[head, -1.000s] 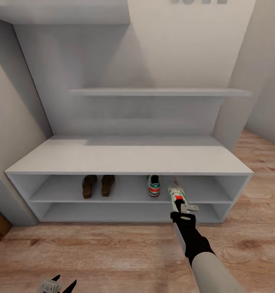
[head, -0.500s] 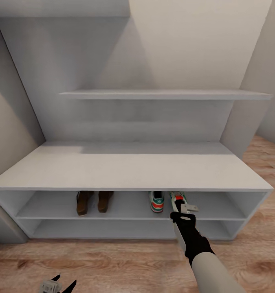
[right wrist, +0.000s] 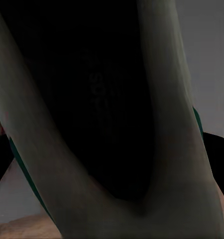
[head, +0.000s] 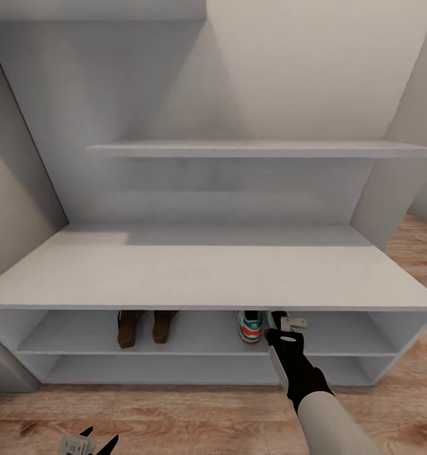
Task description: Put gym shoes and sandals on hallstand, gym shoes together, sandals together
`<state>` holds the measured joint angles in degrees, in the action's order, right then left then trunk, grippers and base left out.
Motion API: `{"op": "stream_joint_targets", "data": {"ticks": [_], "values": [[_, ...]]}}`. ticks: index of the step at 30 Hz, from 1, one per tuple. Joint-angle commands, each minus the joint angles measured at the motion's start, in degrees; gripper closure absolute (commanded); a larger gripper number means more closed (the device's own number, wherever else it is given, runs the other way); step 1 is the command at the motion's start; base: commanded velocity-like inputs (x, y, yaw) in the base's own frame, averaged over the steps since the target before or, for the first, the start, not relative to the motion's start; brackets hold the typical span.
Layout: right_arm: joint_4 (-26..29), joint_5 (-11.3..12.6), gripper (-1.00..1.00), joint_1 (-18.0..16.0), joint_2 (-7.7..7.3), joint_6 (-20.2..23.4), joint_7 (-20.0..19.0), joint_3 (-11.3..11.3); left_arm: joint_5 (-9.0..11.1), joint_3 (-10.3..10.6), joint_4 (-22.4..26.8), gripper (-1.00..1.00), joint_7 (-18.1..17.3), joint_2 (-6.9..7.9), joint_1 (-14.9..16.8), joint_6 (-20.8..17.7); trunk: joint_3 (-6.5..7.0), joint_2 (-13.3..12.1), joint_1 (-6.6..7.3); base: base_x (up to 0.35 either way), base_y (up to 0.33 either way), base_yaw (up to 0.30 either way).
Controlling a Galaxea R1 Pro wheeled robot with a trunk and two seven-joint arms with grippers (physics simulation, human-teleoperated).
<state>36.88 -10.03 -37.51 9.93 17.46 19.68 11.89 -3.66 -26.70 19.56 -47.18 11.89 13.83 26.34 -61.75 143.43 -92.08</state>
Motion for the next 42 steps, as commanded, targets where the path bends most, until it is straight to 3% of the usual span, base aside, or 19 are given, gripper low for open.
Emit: {"op": "stream_joint_targets", "data": {"ticks": [1, 40, 41, 42], "values": [[0.1, -0.6, 1.00, 0.0, 0.07, 0.5, -0.1, 0.2, -0.4, -0.5, 0.0, -1.00, -0.3, -0.03, 0.0, 0.2, -0.05, 0.0, -0.01, 0.118, 0.073, 0.000], [0.1, -0.6, 1.00, 0.0, 0.07, 0.4, -0.1, 0.3, -0.5, -0.5, 0.0, -1.00, -0.2, -0.03, 0.1, 0.2, -0.05, 0.0, -0.01, 0.061, 0.019, 0.000], [0.1, -0.6, -1.00, 0.0, 0.07, 0.4, -0.1, 0.3, -0.5, -0.5, 0.0, -1.00, -0.2, -0.03, 0.1, 0.2, -0.05, 0.0, -0.01, 0.000, 0.000, 0.000], [0.1, -0.6, -1.00, 0.0, 0.07, 0.4, -0.1, 0.3, -0.5, -0.5, 0.0, -1.00, -0.2, -0.03, 0.1, 0.2, -0.05, 0.0, -0.01, 0.000, 0.000, 0.000]]}}
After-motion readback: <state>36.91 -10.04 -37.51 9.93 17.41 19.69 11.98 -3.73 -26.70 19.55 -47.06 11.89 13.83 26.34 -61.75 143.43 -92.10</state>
